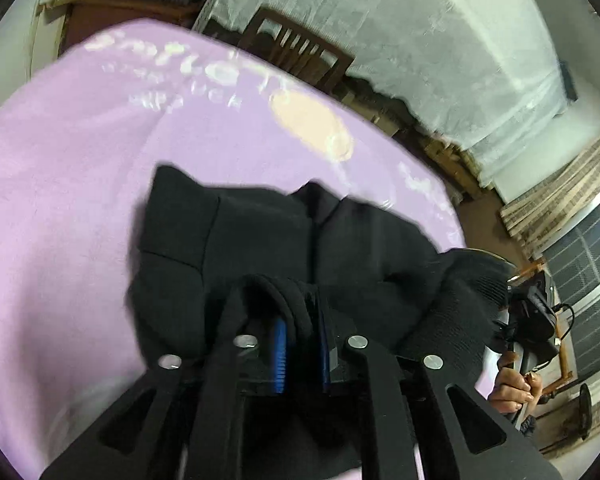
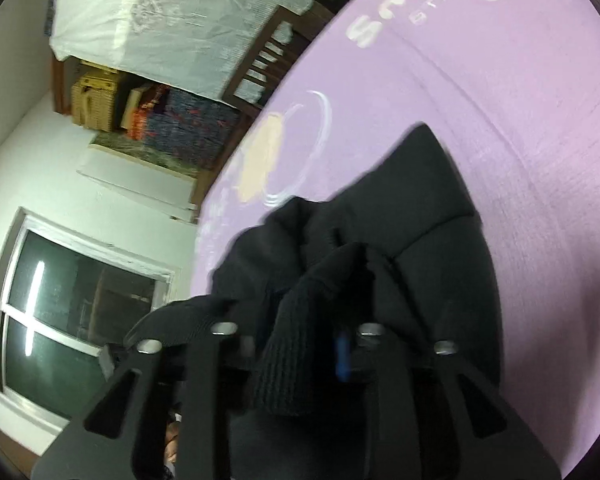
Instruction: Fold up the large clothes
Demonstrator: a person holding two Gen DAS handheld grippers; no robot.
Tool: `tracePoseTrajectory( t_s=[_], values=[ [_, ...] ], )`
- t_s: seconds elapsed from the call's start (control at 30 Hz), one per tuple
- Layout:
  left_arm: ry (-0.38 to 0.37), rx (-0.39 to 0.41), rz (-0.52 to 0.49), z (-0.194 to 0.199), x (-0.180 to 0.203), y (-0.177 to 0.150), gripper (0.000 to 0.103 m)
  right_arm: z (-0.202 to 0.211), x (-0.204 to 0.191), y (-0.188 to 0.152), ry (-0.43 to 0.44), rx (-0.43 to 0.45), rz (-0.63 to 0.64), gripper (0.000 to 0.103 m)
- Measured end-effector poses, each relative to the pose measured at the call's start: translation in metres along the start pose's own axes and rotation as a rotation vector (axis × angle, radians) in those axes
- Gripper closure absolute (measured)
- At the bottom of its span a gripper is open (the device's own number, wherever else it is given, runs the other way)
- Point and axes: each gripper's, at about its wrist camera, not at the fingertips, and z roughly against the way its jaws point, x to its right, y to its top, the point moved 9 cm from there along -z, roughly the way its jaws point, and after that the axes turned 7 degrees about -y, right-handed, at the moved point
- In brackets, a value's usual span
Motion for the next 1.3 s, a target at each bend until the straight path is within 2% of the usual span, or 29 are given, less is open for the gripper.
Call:
tracePoseTrajectory(
  t_s=[0.03, 0.07, 0.13, 0.23, 0.3, 0.47, 0.53, 0.7, 0.8, 0.97, 1.07, 1.1, 1.17, 1.23, 1.27, 1.3],
  values=[
    [-0.006, 0.026, -0.007, 0.012, 0.004, 0.002, 0.070, 0.017, -0.010, 0.001, 0.037, 0.032, 0.019, 0.038],
    [-0.017, 0.068, -0.017, 0.029, 0.009, 0.003, 0.059, 0.035, -0.019, 0.001, 0.051, 0.074, 0.051, 0.036],
    [-0.042, 0.110, -0.032, 0.052, 0.017, -0.002, 0.057, 0.061, -0.031, -0.002, 0.060, 0.125, 0.097, 0.033],
    [-0.024, 0.089, -0.060, 0.061, 0.020, -0.020, 0.059, 0.079, -0.030, -0.017, 0.034, 0.121, 0.119, 0.033],
    [0.017, 0.048, -0.101, 0.058, 0.021, -0.037, 0.060, 0.084, -0.025, -0.031, -0.027, 0.104, 0.143, 0.033],
    [0.190, -0.009, -0.259, 0.058, 0.021, -0.069, 0.061, 0.098, -0.019, -0.052, -0.216, 0.109, 0.272, 0.034],
    [0.210, -0.031, -0.258, 0.051, 0.021, -0.068, 0.061, 0.097, -0.017, -0.058, -0.283, 0.103, 0.323, 0.037],
    [0.282, -0.052, -0.205, 0.018, 0.020, -0.029, 0.061, 0.066, -0.035, -0.060, -0.336, 0.062, 0.401, 0.040],
    [0.249, -0.026, -0.123, -0.001, 0.016, 0.002, 0.061, 0.036, -0.047, -0.038, -0.375, 0.074, 0.421, 0.040],
    [0.295, -0.024, -0.082, -0.038, -0.010, 0.025, 0.061, -0.024, -0.021, 0.010, -0.390, 0.070, 0.267, 0.040],
    [0.333, -0.005, -0.118, -0.054, -0.023, 0.030, 0.062, -0.051, 0.004, 0.024, -0.357, 0.053, 0.192, 0.040],
    [0.346, 0.013, -0.136, -0.055, -0.023, 0.032, 0.061, -0.054, 0.008, 0.026, -0.350, 0.079, 0.194, 0.043],
    [0.355, 0.039, -0.148, -0.053, -0.024, 0.031, 0.061, -0.053, 0.012, 0.027, -0.373, 0.128, 0.225, 0.055],
    [0.339, 0.047, -0.120, -0.049, -0.027, 0.032, 0.062, -0.047, 0.017, 0.027, -0.367, 0.155, 0.206, 0.073],
    [0.344, 0.049, -0.103, -0.047, -0.030, 0.033, 0.062, -0.042, 0.017, 0.030, -0.340, 0.157, 0.193, 0.074],
    [0.318, 0.055, -0.071, -0.044, -0.034, 0.033, 0.064, -0.036, 0.012, 0.035, -0.302, 0.168, 0.200, 0.074]
  ],
)
